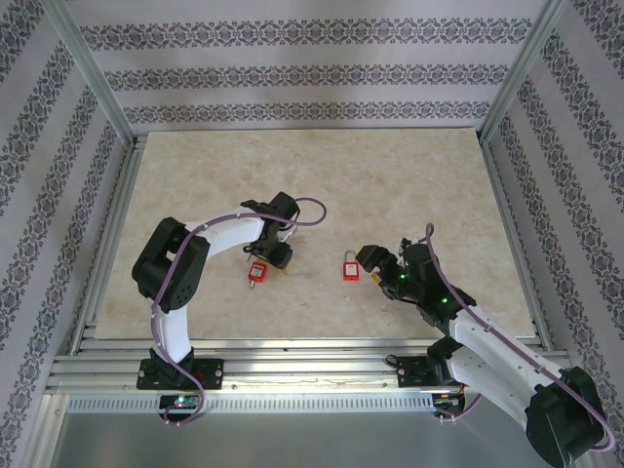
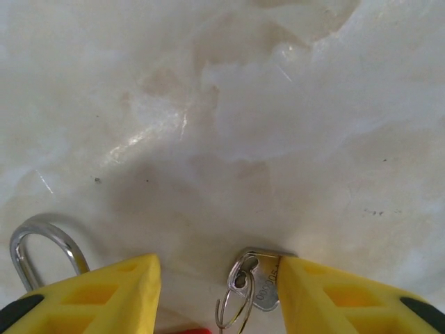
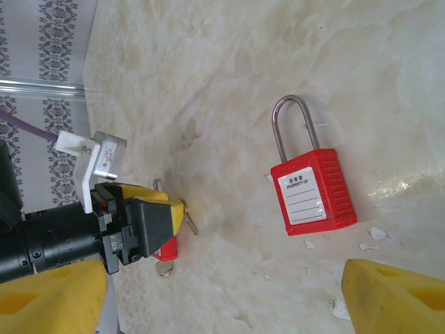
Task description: Unlock with the key
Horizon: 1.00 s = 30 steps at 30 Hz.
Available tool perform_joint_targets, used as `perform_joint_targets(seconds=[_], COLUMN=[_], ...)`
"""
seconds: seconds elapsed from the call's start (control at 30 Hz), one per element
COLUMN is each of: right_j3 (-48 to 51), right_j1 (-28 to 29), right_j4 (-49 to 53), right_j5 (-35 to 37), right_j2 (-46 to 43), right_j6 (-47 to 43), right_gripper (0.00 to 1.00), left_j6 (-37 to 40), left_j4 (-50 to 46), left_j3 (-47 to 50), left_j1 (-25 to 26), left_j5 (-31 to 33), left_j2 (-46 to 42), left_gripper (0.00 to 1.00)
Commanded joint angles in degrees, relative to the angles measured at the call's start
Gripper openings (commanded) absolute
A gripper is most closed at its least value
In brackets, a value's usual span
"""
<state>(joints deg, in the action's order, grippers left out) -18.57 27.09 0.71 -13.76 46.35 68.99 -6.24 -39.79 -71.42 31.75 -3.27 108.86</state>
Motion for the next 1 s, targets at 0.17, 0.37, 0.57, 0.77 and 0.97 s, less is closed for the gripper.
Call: perform_joint_targets(seconds=[0.17, 0.37, 0.57, 0.77, 0.97], right_j3=[1.25, 1.93, 0.93, -1.6, -6.59], right_j1=[-0.55, -0.81, -0.73, 0.2, 7.4], right_j4=[0.65, 0.51, 0.17, -1.5, -9.67], right_j5=[-0.31, -0.04, -0.92, -0.83, 2.89], right_j2=[-1.77, -2.33, -1.7, -0.87, 4.83], right_j6=[-0.23, -0.17, -0.64, -0.99, 2.69], right_gripper=[0.87, 0.87, 0.87, 0.87, 0.9], left_j6=[0.63, -0.74, -2.64, -10.05, -26.98], left_j4=[-1.35, -0.32, -0.44, 3.76, 19.5], left_j3=[-0.43, 2.91, 2.9, 4.39, 11.09], left_j1=[-0.63, -0.63, -0.61, -2.58, -3.51], left_j5=[0.03, 0.21, -1.8, -9.39, -17.93], left_j2=[3.87, 2.23, -2.2, -13.16, -25.46], left_gripper=[0.35, 0.18, 0.0, 0.0, 0.0])
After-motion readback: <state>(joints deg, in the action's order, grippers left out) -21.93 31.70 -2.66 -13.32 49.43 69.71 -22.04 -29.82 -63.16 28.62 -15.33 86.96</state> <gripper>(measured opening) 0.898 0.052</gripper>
